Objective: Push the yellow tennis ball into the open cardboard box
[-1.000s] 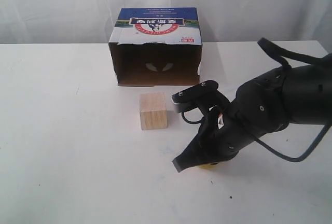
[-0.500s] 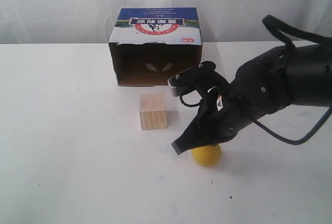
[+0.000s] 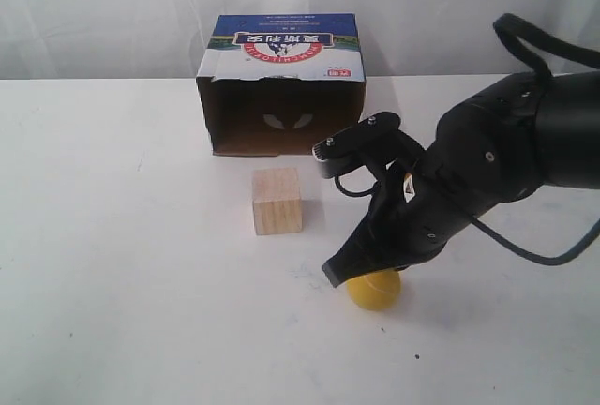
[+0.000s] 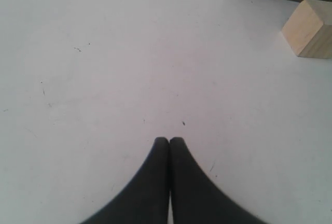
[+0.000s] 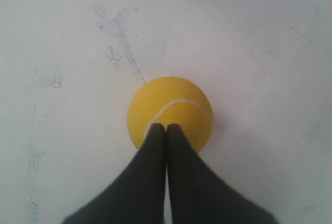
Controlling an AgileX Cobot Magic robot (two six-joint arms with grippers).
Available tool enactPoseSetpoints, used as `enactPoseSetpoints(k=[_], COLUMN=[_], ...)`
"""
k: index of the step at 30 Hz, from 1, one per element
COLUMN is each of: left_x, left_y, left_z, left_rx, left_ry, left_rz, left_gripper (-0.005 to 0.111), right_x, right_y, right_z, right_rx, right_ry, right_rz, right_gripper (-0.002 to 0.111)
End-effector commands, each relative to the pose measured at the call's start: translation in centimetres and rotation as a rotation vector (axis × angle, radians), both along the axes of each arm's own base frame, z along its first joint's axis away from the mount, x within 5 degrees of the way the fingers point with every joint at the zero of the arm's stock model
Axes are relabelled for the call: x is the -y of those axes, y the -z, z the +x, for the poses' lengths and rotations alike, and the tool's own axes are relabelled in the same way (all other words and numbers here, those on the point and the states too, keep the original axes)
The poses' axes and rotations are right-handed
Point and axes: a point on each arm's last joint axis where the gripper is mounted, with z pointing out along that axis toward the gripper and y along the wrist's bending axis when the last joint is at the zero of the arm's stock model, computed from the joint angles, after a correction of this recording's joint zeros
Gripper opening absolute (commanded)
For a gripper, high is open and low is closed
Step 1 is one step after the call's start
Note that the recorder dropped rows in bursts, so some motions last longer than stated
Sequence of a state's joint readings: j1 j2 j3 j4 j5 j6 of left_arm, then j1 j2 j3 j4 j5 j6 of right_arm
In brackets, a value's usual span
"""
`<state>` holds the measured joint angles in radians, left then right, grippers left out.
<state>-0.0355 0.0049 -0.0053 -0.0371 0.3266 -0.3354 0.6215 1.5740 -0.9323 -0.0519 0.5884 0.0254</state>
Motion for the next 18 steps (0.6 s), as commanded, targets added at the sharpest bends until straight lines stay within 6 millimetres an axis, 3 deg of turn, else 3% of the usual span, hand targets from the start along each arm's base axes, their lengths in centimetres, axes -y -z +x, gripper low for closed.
enactPoseSetpoints(k=[1,18], left_x=[0.1,0.1], left_y=[0.4,0.4], left_z=[-0.2,-0.2], left_rx=[-0.035,-0.035], left_ry=[0.011,0.011], left_rz=[0.001,0.001], left_gripper=[0.0,0.0], right_x=[0.4,-0.3], right_y=[1.2,3.4], right_z=[-0.1,1.1], right_rx=[-0.051,-0.043], right_ry=[0.007,0.018], right_rz=[-0.044,-0.025], right_gripper=[0.0,0.0])
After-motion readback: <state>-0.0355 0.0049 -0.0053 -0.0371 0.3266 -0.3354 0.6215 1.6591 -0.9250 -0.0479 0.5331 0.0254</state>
